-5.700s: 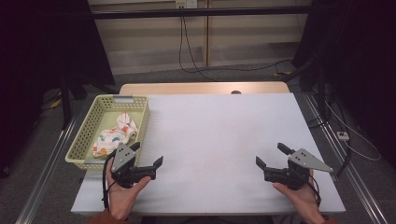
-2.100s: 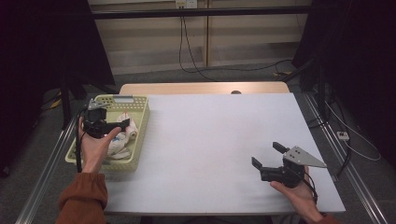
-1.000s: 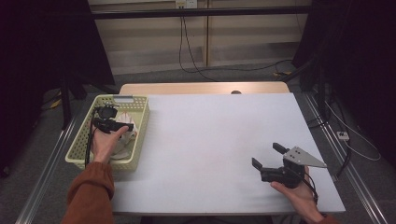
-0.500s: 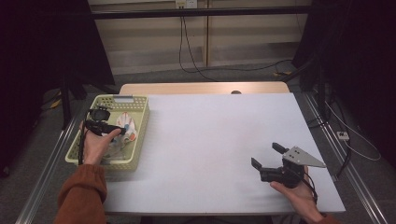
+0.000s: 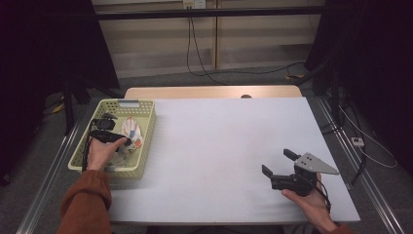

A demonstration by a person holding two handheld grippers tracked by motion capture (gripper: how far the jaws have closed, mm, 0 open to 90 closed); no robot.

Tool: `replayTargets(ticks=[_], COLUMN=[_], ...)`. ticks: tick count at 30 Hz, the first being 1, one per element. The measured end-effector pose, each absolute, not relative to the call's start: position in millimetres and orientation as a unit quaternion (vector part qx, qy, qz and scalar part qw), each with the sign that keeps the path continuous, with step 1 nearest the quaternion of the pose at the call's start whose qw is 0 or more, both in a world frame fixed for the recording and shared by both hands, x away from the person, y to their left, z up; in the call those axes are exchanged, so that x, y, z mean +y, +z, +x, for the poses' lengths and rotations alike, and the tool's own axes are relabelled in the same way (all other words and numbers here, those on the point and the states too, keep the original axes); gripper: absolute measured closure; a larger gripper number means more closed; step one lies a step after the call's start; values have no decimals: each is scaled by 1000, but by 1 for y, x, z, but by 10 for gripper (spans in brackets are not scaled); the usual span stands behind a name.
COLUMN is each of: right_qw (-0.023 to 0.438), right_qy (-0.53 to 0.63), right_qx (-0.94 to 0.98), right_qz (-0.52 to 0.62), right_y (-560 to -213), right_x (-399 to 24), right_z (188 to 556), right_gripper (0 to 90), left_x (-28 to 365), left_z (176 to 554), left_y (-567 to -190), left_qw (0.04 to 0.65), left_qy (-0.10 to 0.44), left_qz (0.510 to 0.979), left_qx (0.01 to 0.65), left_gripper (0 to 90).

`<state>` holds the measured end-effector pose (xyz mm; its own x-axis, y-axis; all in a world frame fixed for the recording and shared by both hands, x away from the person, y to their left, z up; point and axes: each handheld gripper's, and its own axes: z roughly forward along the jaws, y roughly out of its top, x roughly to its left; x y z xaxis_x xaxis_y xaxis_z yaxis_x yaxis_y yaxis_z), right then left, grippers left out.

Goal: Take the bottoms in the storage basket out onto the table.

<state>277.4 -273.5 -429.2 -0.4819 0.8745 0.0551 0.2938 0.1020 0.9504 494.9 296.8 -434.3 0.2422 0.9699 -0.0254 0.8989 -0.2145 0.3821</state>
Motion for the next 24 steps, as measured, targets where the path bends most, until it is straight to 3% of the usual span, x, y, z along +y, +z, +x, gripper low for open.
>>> replayTargets(ticks=[5,7,12,20,24], right_qw=[279,280,280,280,280], right_qy=[519,518,517,518,518], right_qx=[687,687,690,689,687], right_qz=[425,425,422,422,425], right_y=[-429,-429,-429,-429,-429], right_x=[-273,-273,-273,-273,-273], right_z=[277,277,277,277,277], right_gripper=[34,34,34,34,34], left_x=[294,293,288,282,280], left_z=[496,495,494,493,493], left_y=[-437,-435,-429,-424,-424], left_qw=[161,161,163,185,183], left_qy=[88,87,75,46,43], left_qz=[773,779,794,804,804], left_qx=[607,599,581,564,564], left_gripper=[9,51,251,695,760])
